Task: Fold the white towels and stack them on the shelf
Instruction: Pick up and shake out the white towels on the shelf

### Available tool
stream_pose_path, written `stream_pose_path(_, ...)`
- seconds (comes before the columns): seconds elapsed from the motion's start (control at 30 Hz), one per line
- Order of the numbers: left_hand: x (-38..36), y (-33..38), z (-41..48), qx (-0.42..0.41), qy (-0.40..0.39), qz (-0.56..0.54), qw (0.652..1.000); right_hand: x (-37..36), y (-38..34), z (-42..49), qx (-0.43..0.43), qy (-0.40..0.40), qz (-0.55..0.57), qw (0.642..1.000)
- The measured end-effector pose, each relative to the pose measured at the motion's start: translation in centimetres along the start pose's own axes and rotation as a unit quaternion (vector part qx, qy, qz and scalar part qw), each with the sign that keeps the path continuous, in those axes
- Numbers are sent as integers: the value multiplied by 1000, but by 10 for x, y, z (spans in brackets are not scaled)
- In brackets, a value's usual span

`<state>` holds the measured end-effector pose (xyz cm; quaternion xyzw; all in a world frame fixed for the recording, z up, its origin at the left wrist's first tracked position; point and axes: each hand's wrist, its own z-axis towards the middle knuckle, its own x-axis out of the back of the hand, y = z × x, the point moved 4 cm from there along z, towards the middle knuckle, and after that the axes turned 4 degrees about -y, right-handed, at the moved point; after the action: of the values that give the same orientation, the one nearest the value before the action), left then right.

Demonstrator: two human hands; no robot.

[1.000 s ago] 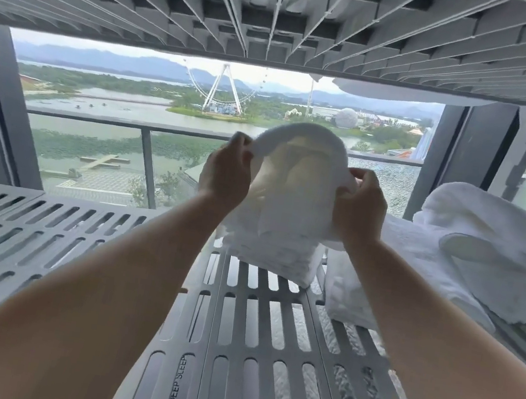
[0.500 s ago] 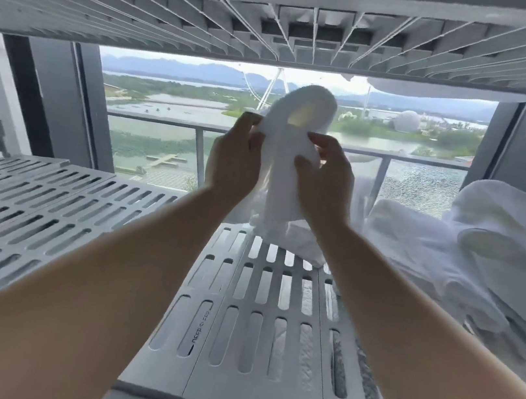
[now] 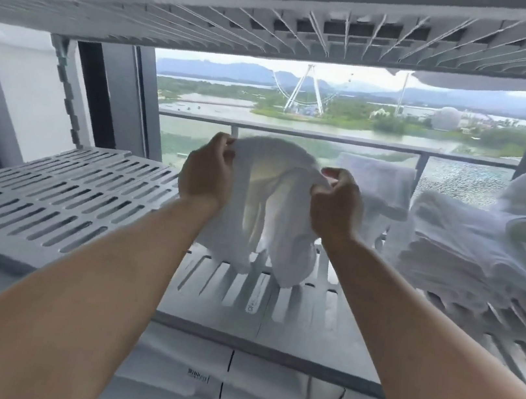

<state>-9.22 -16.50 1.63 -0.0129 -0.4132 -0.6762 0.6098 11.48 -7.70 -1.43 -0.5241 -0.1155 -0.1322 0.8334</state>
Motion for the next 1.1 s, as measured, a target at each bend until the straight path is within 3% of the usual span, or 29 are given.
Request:
stream_pose_path(0.1, 15, -20, 6, -3, 21, -4, 1000, -12, 2, -14, -39, 38, 5, 999)
stream_pose_path(0.27, 42, -53, 17, -21, 92, 47, 994, -32, -20, -38, 4, 109, 12, 994)
stream_pose_path(0.33, 34, -75, 17, -16, 15, 97, 995, -41, -18, -48, -14, 95, -11, 995)
stream_pose_path(0.43, 5, -106, 3, -8, -219, 186, 958, -59, 0, -64, -90, -20, -116, 989)
stream_pose_path(0.5, -8, -119, -12, 26, -356, 167, 919, -67, 9, -76, -121, -88, -163, 975)
stream_pose_path(0.57, -10, -122, -15, 40, -405, 138, 903, -71, 9, -84, -127, -116, -187, 967)
stream_pose_path(0.73, -3, -117, -12, -10, -379, 133, 916, -77, 6, -92, -130, -143, -202, 960)
stream_pose_path(0.83, 0, -103, -16, -91, -328, 149, 929, -72, 7, -91, -128, -99, -173, 971)
stream_pose_path(0.97, -2, -78, -21, -185, -262, 91, 943, -65, 4, -88, -117, -34, -122, 985)
stream_pose_path(1.1, -9, -65, -23, -202, -257, 63, 943, -58, 3, -92, -135, -17, -33, 990)
